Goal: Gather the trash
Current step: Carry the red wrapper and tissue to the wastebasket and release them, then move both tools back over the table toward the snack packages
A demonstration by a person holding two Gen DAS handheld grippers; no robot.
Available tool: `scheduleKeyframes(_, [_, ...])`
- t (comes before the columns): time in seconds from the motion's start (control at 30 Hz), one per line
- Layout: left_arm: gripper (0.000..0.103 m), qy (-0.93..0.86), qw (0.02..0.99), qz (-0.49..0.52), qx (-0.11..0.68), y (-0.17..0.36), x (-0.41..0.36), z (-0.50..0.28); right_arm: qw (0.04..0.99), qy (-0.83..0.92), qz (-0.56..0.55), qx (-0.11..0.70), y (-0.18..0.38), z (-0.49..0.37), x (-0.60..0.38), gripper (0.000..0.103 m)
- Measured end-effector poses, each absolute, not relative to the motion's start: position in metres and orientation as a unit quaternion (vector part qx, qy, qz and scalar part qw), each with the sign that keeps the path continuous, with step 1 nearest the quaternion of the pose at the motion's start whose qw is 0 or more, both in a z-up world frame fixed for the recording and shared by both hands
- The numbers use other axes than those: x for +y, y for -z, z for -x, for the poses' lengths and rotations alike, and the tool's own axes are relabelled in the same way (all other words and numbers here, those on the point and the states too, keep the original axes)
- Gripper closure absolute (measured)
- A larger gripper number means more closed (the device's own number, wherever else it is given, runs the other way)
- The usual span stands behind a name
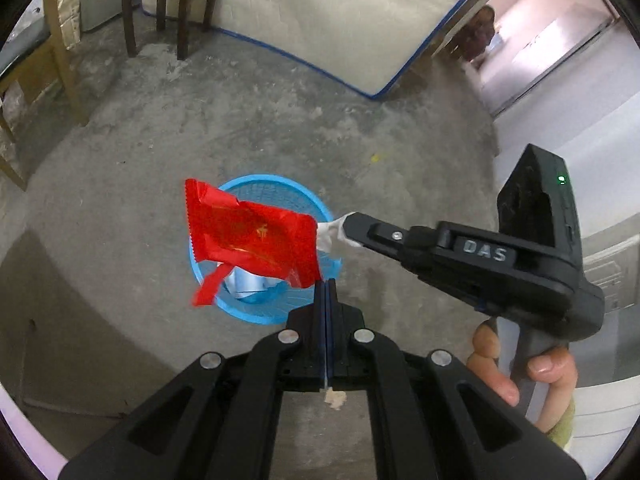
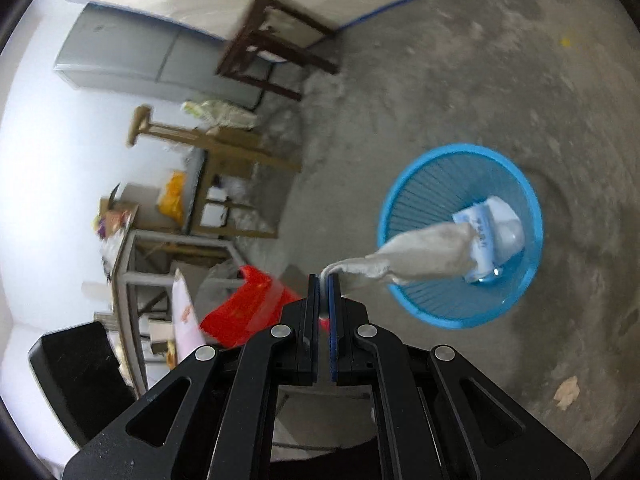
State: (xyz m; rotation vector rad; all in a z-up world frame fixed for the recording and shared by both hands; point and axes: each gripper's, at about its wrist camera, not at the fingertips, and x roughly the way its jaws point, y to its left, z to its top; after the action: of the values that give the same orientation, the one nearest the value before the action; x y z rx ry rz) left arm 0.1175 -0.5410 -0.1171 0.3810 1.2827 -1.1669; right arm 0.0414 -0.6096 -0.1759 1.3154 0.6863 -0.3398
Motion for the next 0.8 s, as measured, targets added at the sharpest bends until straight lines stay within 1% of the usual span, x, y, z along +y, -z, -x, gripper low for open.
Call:
scheduleKeyframes(0.03, [0.103,0.508,0.630,-0.172,0.562,0.123,-0.549,-0.118,0.718,0.155,-0.602,0.312,0.184,-0.042,-0.613,0.098])
scheduleKeyframes(0.13, [0.102,0.505,0.632,-0.185,0.558,0.132,-0.559,-0.120,0.700,0.167,-0.620,0.314,0.207,-0.041,-0.621,0.092])
scheduleKeyframes(0.17, [0.097,0.500,0.635,-0.187,0.558,0.134,-0.560,-0.121,0.694,0.172,-0.625,0.313,0.214,-0.040,-0.624,0.081])
scheduleKeyframes(0.2, [0.093,0.493,0.642,-0.183,0.558,0.135,-0.560,-0.123,0.688,0.180,-0.628,0.316,0.222,-0.038,-0.626,0.074])
scheduleKeyframes(0.23, [0.080,0.491,0.645,-0.175,0.560,0.134,-0.560,-0.123,0.683,0.190,-0.630,0.318,0.225,-0.035,-0.627,0.062])
scheduleKeyframes(0.27, [0.069,0.491,0.646,-0.162,0.561,0.133,-0.557,-0.125,0.679,0.200,-0.631,0.318,0.228,-0.032,-0.627,0.059])
scheduleKeyframes(0.37, [0.058,0.500,0.649,-0.136,0.557,0.126,-0.547,-0.131,0.676,0.206,-0.632,0.319,0.233,-0.022,-0.627,0.057])
scheduleKeyframes(0.43, [0.054,0.503,0.651,-0.137,0.552,0.123,-0.542,-0.133,0.678,0.210,-0.627,0.321,0.231,-0.018,-0.625,0.057])
scheduleKeyframes(0.63, [0.051,0.497,0.661,-0.125,0.548,0.106,-0.513,-0.141,0.697,0.220,-0.606,0.315,0.214,-0.006,-0.619,0.052])
scheduleKeyframes(0.7, [0.050,0.498,0.668,-0.120,0.539,0.090,-0.492,-0.143,0.705,0.216,-0.597,0.316,0.205,-0.006,-0.615,0.045])
scheduleKeyframes(0.8, [0.050,0.503,0.675,-0.112,0.528,0.068,-0.456,-0.148,0.718,0.204,-0.583,0.320,0.190,-0.007,-0.604,0.039])
